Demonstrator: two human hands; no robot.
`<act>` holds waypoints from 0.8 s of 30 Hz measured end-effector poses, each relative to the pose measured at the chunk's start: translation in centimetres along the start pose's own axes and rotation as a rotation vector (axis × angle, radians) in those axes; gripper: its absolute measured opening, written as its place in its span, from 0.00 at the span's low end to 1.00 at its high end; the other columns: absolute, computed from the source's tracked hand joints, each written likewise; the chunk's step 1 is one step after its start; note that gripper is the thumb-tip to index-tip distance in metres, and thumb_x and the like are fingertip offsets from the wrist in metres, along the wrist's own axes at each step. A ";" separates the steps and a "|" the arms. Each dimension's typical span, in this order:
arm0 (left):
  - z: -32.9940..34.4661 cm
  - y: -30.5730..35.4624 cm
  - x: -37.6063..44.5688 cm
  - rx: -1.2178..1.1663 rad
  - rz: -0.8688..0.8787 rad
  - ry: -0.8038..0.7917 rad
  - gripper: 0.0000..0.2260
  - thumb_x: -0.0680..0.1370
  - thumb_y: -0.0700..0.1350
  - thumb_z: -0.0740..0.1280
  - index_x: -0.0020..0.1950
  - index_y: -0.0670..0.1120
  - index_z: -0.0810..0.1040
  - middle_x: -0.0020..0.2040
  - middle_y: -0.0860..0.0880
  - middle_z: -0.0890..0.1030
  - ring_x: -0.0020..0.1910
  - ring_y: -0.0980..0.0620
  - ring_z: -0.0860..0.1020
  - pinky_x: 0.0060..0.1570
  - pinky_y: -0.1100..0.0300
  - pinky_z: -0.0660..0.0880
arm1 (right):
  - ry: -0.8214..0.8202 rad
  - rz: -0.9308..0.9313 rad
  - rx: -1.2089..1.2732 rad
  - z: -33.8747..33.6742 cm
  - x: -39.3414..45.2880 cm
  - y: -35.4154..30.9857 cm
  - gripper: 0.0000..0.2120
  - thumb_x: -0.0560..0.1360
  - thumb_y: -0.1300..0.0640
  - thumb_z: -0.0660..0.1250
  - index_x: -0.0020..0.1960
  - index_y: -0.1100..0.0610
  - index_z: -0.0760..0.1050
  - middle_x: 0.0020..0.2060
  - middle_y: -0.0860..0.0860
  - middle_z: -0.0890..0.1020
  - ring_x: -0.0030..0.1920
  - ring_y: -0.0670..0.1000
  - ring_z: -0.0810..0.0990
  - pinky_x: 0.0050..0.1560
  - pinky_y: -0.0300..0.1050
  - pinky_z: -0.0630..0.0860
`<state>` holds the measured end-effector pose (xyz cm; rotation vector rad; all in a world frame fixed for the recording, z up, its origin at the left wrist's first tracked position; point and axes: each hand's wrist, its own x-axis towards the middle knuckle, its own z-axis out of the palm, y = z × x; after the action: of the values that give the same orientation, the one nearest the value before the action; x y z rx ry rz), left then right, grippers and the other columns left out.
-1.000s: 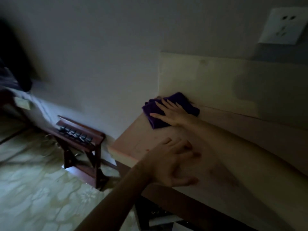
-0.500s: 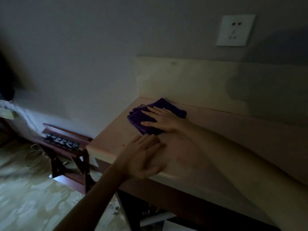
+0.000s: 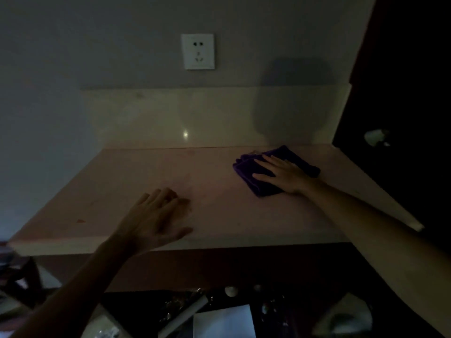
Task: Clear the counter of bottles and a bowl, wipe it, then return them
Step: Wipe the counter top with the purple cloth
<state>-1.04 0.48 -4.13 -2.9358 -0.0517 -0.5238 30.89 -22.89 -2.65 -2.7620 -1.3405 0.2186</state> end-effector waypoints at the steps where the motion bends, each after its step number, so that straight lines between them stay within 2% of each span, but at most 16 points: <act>1: 0.0 0.0 0.0 0.000 0.004 0.009 0.32 0.75 0.72 0.53 0.68 0.53 0.75 0.59 0.51 0.75 0.54 0.48 0.75 0.49 0.55 0.70 | 0.001 0.053 0.004 0.0 -1.4 1.8 0.37 0.73 0.27 0.46 0.78 0.39 0.43 0.79 0.43 0.44 0.79 0.47 0.43 0.76 0.55 0.45; 6: 0.3 0.0 -0.4 0.016 0.024 0.040 0.32 0.76 0.71 0.52 0.67 0.51 0.76 0.58 0.50 0.76 0.53 0.47 0.76 0.48 0.54 0.69 | 0.015 0.290 0.058 -0.3 -7.6 7.7 0.47 0.63 0.20 0.40 0.78 0.39 0.43 0.79 0.42 0.45 0.79 0.47 0.45 0.76 0.55 0.46; 12: 0.1 -0.9 -1.5 -0.006 0.024 0.001 0.31 0.76 0.70 0.52 0.69 0.52 0.73 0.62 0.51 0.74 0.55 0.49 0.76 0.49 0.55 0.70 | 0.099 0.498 0.023 0.4 -11.0 10.0 0.44 0.65 0.20 0.41 0.77 0.37 0.44 0.79 0.44 0.47 0.79 0.50 0.47 0.76 0.54 0.47; 15: -0.3 -2.3 -3.2 -0.021 -0.008 -0.025 0.30 0.75 0.70 0.53 0.71 0.55 0.71 0.64 0.53 0.72 0.57 0.50 0.75 0.52 0.55 0.70 | 0.114 0.578 0.014 0.8 -11.3 9.6 0.48 0.62 0.18 0.38 0.78 0.38 0.44 0.79 0.45 0.46 0.79 0.51 0.47 0.76 0.56 0.46; 18: -0.9 -4.6 -5.4 -0.027 -0.067 -0.036 0.30 0.76 0.70 0.52 0.71 0.55 0.70 0.64 0.52 0.72 0.58 0.50 0.74 0.54 0.55 0.69 | 0.123 0.593 0.007 1.1 -11.3 8.7 0.53 0.57 0.17 0.32 0.78 0.39 0.41 0.79 0.45 0.45 0.79 0.51 0.46 0.77 0.57 0.45; 21: -1.1 -5.9 -6.4 -0.011 -0.074 -0.043 0.31 0.77 0.69 0.50 0.71 0.53 0.71 0.64 0.51 0.73 0.59 0.49 0.74 0.55 0.54 0.67 | 0.100 0.575 0.035 1.0 -10.7 5.8 0.51 0.59 0.18 0.33 0.78 0.40 0.40 0.80 0.45 0.44 0.79 0.52 0.45 0.77 0.58 0.44; 24: -0.9 -6.0 -6.5 0.013 -0.075 -0.067 0.30 0.78 0.68 0.50 0.71 0.53 0.71 0.64 0.50 0.73 0.59 0.47 0.74 0.56 0.51 0.67 | 0.100 0.441 0.041 1.6 -9.1 0.2 0.48 0.63 0.20 0.35 0.78 0.40 0.41 0.80 0.46 0.45 0.79 0.52 0.45 0.76 0.58 0.44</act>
<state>-7.85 6.22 -4.64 -2.9474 -0.1736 -0.4338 25.27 -30.18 -3.31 -2.9500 -0.6837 0.1228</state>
